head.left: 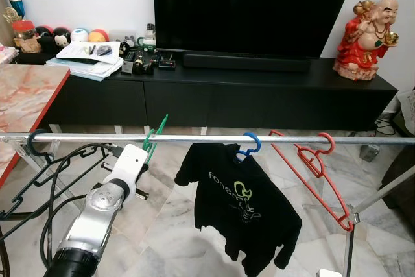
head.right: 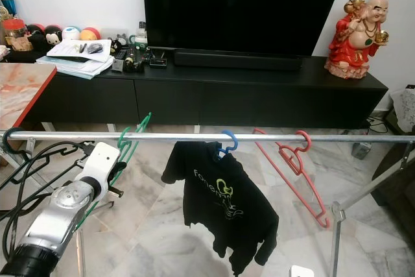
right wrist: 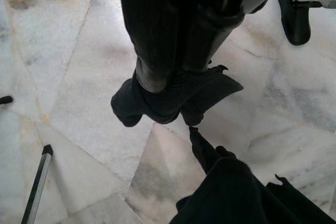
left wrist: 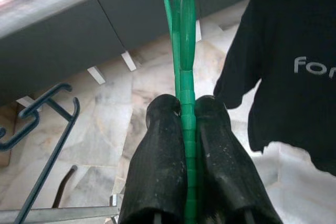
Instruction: Hang hanger
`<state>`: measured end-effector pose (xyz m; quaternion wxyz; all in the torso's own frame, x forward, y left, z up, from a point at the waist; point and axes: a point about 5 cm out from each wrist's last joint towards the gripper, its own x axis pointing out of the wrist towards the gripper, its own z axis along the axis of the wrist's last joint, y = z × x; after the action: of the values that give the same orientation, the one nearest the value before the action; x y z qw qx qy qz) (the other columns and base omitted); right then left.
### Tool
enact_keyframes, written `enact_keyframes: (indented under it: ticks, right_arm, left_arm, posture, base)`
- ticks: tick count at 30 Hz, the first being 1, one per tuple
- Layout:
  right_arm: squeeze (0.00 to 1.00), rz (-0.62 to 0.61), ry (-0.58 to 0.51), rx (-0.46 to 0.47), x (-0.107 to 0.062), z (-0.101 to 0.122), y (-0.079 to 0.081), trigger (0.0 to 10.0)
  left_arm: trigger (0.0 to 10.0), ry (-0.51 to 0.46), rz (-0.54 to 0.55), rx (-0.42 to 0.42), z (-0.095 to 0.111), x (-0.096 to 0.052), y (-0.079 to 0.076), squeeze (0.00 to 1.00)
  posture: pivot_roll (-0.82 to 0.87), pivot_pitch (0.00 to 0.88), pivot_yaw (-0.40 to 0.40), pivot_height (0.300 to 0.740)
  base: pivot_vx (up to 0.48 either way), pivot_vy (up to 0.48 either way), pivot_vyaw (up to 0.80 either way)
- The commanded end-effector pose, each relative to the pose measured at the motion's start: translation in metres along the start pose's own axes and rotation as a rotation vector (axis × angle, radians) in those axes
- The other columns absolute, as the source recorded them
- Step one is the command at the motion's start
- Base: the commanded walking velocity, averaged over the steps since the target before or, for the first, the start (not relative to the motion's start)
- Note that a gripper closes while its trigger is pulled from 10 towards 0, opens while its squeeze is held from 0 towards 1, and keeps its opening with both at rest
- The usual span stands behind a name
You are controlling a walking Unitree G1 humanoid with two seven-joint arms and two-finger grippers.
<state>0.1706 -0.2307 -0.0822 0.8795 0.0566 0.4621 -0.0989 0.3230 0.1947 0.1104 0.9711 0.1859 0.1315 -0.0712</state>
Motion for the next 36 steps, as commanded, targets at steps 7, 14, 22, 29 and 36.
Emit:
enact_keyframes:
  ticks: [7,14,22,29,36]
  right_arm:
    - [0.00,-0.021,-0.007,-0.021,0.000,0.005,-0.008,10.0]
    - [0.00,-0.023,-0.004,-0.022,-0.001,0.004,-0.010,10.0]
    - [0.00,-0.021,-0.008,-0.010,-0.001,0.003,-0.009,10.0]
    - [0.00,-0.022,-0.012,0.004,-0.001,0.003,-0.006,10.0]
    - [0.00,-0.021,-0.012,0.019,0.000,0.002,-0.006,10.0]
  left_arm:
    - [0.0,-0.068,0.003,-0.053,-0.019,-0.038,0.001,0.00]
    - [7.4,0.012,0.050,-0.035,-0.057,-0.056,0.006,0.00]
    - [10.0,0.310,0.093,-0.164,-0.151,-0.076,-0.012,0.00]
    - [10.0,0.580,0.118,-0.273,-0.208,-0.098,-0.034,0.00]
    - [10.0,0.771,0.094,-0.332,-0.238,-0.125,-0.060,0.00]
  posture:
    - [0.13,0.000,-0.127,0.740]
    - [0.15,0.000,-0.134,0.740]
    - [0.13,0.000,-0.121,0.740]
    - [0.13,0.000,-0.105,0.740]
    - [0.11,0.000,-0.099,0.740]
  base:
    - [0.000,0.000,0.00]
    - [0.000,0.000,0.00]
    - [0.000,0.000,0.00]
    - [0.000,0.000,0.00]
    - [0.000,0.000,0.00]
